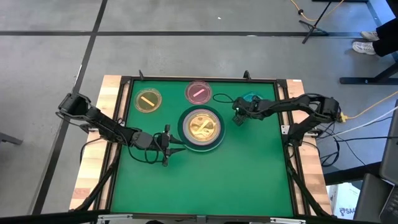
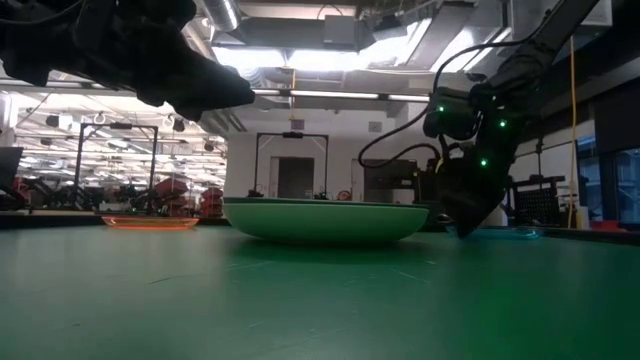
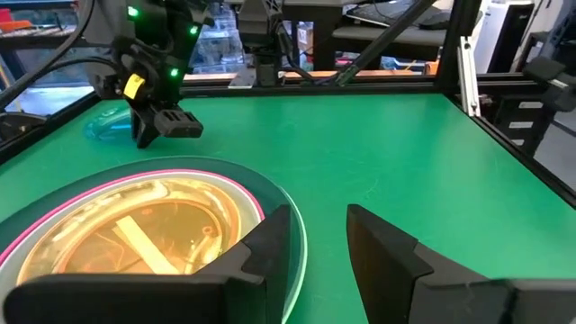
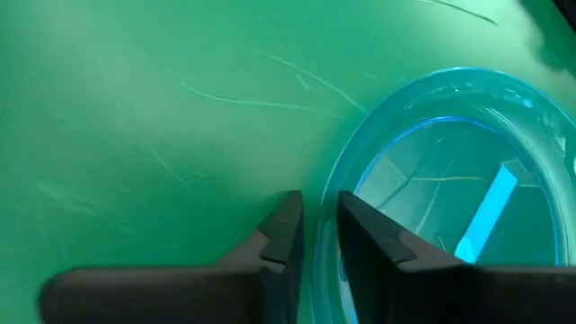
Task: Stack plastic plates
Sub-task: Stack the blue transparent plate on the yellow transparent plate
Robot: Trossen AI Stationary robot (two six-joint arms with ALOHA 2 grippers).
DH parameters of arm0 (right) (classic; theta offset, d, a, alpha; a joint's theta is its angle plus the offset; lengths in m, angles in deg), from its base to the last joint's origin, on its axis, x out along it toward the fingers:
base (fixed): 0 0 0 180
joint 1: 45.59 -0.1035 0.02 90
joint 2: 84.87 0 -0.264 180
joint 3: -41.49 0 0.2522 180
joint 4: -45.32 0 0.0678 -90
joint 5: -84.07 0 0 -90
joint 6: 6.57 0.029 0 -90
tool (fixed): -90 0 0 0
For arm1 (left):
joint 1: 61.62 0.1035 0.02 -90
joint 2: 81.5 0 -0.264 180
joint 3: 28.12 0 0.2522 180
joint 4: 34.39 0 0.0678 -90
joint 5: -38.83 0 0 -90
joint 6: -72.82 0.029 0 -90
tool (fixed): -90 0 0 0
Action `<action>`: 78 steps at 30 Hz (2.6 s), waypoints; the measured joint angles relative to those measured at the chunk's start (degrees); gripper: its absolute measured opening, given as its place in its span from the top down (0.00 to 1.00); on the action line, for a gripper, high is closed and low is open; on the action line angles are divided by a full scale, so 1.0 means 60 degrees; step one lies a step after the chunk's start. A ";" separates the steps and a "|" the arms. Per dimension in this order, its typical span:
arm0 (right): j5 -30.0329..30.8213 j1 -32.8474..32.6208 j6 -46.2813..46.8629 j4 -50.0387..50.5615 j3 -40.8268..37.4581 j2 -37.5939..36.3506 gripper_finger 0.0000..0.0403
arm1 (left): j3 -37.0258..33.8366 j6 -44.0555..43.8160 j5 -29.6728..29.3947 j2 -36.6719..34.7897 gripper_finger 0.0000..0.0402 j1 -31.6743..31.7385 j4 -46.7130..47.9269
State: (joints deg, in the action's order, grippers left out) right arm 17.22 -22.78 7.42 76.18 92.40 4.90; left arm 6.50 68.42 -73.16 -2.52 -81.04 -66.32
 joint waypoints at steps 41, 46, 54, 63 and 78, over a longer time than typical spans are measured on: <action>-0.0122 -0.3305 -0.2849 -0.1984 0.0130 -0.2716 1.00 | 0.0004 0.0004 -0.0001 0.0004 0.74 0.0044 0.0007; -0.0667 -0.4140 -0.3057 -0.3292 0.0456 -0.2588 1.00 | 0.0006 0.0004 -0.0001 0.0004 0.74 0.0045 0.0006; -0.1963 -0.4969 -0.3202 -0.4701 0.0474 -0.2561 1.00 | 0.0007 0.0004 0.0001 0.0004 0.74 0.0044 0.0007; -0.2745 -0.5111 -0.3332 -0.5998 0.0481 -0.1352 1.00 | 0.0007 0.0239 -0.0016 -0.0026 0.74 -0.0142 -0.0273; -0.1306 -0.5111 -0.3355 -0.6430 0.0481 0.0362 1.00 | 0.0007 0.1089 -0.0989 -0.0670 0.74 -0.0772 0.0001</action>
State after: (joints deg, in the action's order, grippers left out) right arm 9.39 -53.45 -12.71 37.60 95.28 7.08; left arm 6.55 74.95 -79.10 -6.54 -85.68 -66.32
